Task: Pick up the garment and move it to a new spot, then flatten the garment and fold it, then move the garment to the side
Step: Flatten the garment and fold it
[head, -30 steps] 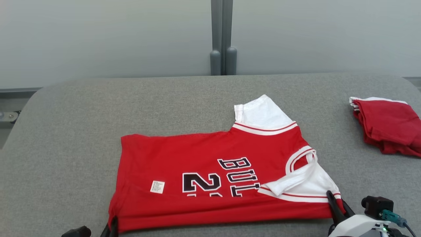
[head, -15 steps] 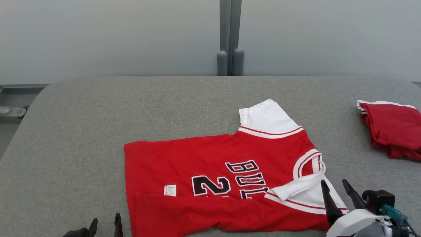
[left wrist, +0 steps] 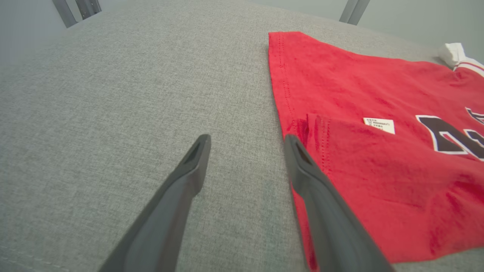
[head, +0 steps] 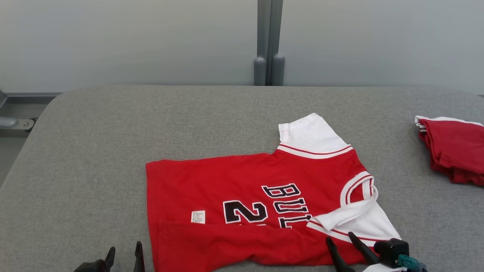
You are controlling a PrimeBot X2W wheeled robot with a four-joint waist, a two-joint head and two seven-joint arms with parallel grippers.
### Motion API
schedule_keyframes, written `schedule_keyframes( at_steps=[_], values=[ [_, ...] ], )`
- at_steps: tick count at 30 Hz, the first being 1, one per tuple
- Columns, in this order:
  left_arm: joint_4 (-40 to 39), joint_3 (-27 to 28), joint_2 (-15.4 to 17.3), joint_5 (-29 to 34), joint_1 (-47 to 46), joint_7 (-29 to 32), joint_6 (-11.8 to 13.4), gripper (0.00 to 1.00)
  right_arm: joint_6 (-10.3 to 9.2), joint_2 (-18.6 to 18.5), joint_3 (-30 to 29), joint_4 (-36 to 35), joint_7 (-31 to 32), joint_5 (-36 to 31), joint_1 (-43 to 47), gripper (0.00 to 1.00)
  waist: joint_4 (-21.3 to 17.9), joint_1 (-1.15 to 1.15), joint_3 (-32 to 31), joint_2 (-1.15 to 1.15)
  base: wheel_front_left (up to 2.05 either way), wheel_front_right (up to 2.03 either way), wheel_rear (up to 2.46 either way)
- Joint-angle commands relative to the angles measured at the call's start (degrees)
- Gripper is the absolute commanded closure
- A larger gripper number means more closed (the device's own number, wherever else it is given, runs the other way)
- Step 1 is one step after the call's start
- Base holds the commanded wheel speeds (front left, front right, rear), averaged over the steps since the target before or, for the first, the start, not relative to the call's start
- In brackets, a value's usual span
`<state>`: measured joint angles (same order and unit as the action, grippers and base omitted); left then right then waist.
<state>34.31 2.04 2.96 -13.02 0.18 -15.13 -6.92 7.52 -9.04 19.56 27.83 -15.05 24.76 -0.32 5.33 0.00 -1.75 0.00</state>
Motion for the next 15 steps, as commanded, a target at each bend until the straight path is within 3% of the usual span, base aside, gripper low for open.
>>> schedule_keyframes(
  at_steps=[1,4,5,7,10,11,14,15],
  values=[
    [-0.12,0.01,0.02,0.31,0.42,0.02,-0.12,0.00,-0.08,-0.17,0.44,0.72,-0.11,0.80,-0.99,0.00,0.33,0.00,0.21,0.00,0.00,0.00,0.00],
    [-0.05,-0.69,0.00,-0.44,0.03,0.02,-0.30,0.00,-0.08,0.24,1.16,2.31,-0.11,1.62,-2.01,0.00,1.04,0.00,0.58,0.00,0.00,0.00,0.00],
    [-0.02,-0.87,0.01,-0.57,-0.16,0.02,-0.35,0.00,-0.08,0.34,1.34,2.79,-0.11,1.68,-2.42,0.04,1.28,0.00,0.75,0.00,0.00,0.00,0.00],
    [-0.04,-1.44,0.01,-0.92,-0.51,0.02,-0.43,0.00,-0.08,0.49,1.39,3.86,-0.11,2.10,-3.25,0.25,1.92,0.00,1.13,0.00,0.00,0.00,0.00],
    [0.13,-1.84,0.02,-1.06,-0.71,0.02,-0.48,0.00,-0.08,0.79,1.15,5.06,-0.11,2.36,-4.36,0.38,2.91,0.00,1.51,0.00,0.00,0.00,0.00],
    [0.14,-1.91,0.02,-1.04,-0.75,0.02,-0.48,0.00,-0.08,0.89,0.95,5.28,-0.11,2.31,-4.57,0.51,3.20,0.00,1.63,0.00,0.00,0.00,0.00],
    [0.20,-1.84,0.02,-1.16,-0.56,0.02,-0.52,0.00,-0.08,1.05,0.17,5.55,-0.11,2.26,-4.87,0.64,3.87,0.00,1.85,0.00,0.00,0.00,0.00],
    [0.16,-1.84,0.02,-1.18,-0.44,0.02,-0.54,0.00,-0.08,1.12,-0.25,5.30,-0.11,2.21,-5.01,0.83,4.01,0.00,1.90,0.00,0.00,0.00,0.00]
  ],
)
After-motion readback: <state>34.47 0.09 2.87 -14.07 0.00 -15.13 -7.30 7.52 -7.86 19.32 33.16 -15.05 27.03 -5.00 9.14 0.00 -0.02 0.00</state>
